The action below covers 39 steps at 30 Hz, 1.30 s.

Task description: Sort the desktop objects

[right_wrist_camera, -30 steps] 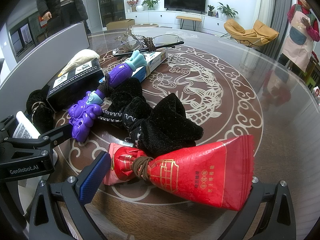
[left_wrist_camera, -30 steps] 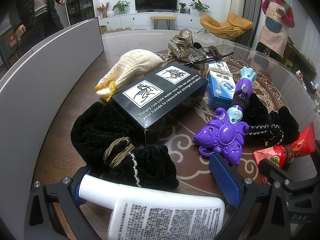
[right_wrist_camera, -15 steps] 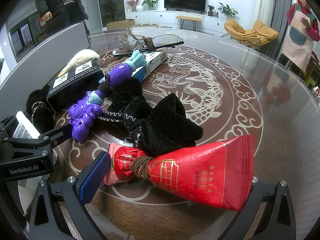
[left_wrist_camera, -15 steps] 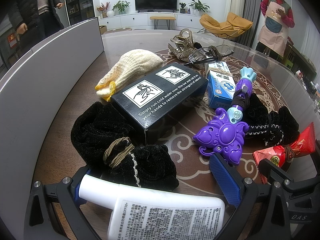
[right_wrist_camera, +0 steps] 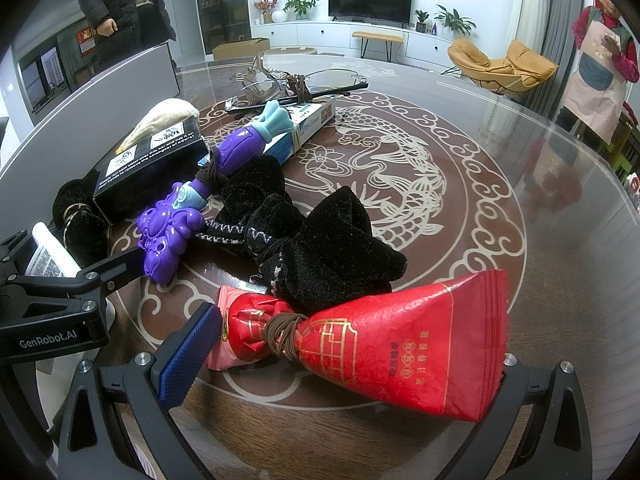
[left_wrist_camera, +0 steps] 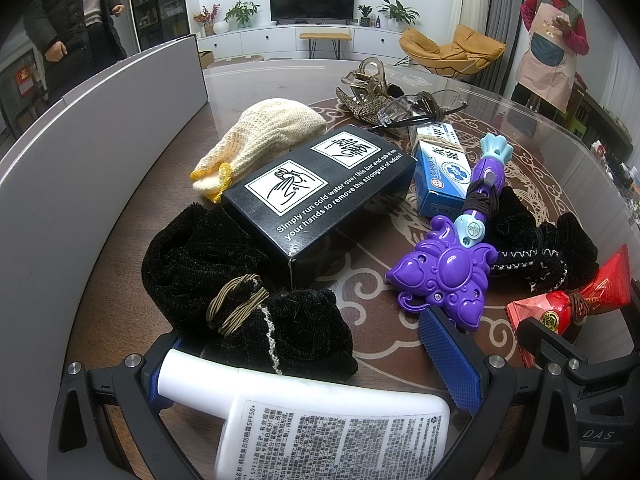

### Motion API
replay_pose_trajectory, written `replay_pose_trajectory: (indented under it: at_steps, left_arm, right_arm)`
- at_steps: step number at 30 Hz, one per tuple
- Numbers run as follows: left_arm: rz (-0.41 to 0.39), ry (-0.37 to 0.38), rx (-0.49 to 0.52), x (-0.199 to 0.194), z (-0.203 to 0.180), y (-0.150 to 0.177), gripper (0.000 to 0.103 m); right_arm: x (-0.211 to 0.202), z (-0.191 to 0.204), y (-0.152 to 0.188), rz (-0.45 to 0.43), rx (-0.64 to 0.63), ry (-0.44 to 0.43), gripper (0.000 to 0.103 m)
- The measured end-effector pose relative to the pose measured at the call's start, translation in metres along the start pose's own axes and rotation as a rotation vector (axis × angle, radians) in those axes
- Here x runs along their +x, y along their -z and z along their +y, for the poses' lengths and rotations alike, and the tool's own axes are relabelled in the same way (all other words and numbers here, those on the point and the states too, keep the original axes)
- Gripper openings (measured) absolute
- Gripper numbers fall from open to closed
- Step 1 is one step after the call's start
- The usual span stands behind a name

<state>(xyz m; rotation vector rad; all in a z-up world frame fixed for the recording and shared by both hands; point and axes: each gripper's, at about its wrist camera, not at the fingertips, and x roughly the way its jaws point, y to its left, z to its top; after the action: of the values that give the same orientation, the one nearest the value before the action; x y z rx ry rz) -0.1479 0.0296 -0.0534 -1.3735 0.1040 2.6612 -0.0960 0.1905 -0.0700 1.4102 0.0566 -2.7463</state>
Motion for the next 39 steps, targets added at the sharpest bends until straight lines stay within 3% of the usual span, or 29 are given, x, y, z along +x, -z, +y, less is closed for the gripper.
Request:
replay_pose_trajectory:
  at_steps: [27, 33, 39]
  left_arm:
    - [0.0, 0.0, 0.0, 0.0, 0.0, 0.0, 0.103]
    - [0.0, 0.036, 0.044, -0.026, 0.002, 0.034, 0.103]
    - [-0.005, 0.004, -0.089, -0.039, 0.031, 0.043, 0.103]
  right_arm:
    - [0.0, 0.0, 0.0, 0.0, 0.0, 0.0, 0.103]
    - [0.0, 0.0, 0.0, 0.0, 0.0, 0.0, 0.103]
    - [0.0, 0.0, 0.0, 0.0, 0.0, 0.0, 0.103]
